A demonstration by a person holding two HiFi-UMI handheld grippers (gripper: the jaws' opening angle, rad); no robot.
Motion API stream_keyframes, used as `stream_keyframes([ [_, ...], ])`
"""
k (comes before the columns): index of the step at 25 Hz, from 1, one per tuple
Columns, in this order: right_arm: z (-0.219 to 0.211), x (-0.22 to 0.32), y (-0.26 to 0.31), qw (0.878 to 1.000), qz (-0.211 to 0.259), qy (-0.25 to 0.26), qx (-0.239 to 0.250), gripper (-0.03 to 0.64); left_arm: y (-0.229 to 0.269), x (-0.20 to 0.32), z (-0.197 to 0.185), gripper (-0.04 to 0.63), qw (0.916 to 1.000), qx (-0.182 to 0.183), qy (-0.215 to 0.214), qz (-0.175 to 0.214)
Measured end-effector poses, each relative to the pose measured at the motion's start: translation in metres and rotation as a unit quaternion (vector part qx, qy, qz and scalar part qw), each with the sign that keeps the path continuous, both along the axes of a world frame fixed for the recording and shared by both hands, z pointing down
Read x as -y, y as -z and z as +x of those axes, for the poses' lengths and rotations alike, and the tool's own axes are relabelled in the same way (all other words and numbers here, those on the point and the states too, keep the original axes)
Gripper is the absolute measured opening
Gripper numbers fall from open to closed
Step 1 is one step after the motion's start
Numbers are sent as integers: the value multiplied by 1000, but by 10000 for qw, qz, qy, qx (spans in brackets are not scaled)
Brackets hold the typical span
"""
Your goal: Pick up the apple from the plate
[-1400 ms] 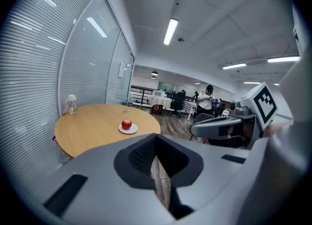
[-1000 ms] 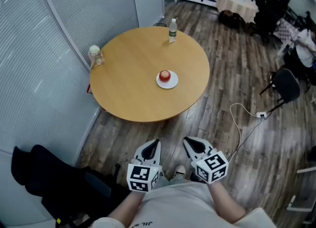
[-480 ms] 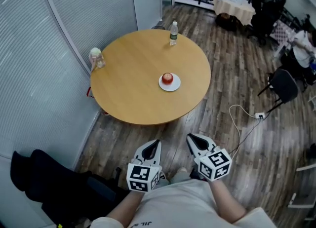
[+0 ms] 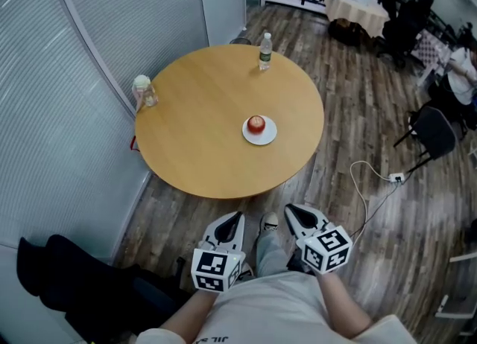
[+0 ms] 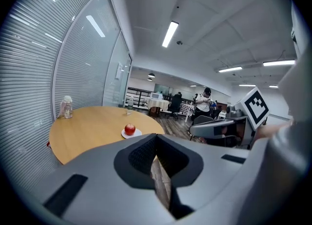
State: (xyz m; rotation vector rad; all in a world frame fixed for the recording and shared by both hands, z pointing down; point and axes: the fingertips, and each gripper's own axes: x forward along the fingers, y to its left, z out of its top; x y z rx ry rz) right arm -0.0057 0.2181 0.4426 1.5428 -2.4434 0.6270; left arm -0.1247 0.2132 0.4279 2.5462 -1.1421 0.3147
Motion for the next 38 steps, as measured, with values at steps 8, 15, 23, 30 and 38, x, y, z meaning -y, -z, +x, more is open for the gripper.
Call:
stream_keyframes([
  [8,34,113,4,9997,59,192,104,32,-4,99,18,2,9992,132,366,-62],
  [15,76,215,11,9995,52,261,191,32,-3,192,48,2,9975,124,685,-80],
  [23,103,263,3,9989,-94,407,201,32,-2,239,84,2,9970,137,757,-118],
  [30,101,277,0,9990,-195,309,239,32,-3,255,77,2,9968,227,729,-220],
  [38,93,285,-3,9992,-304,-5,271,32,-4,274,70,2,9983,314,372,-324],
])
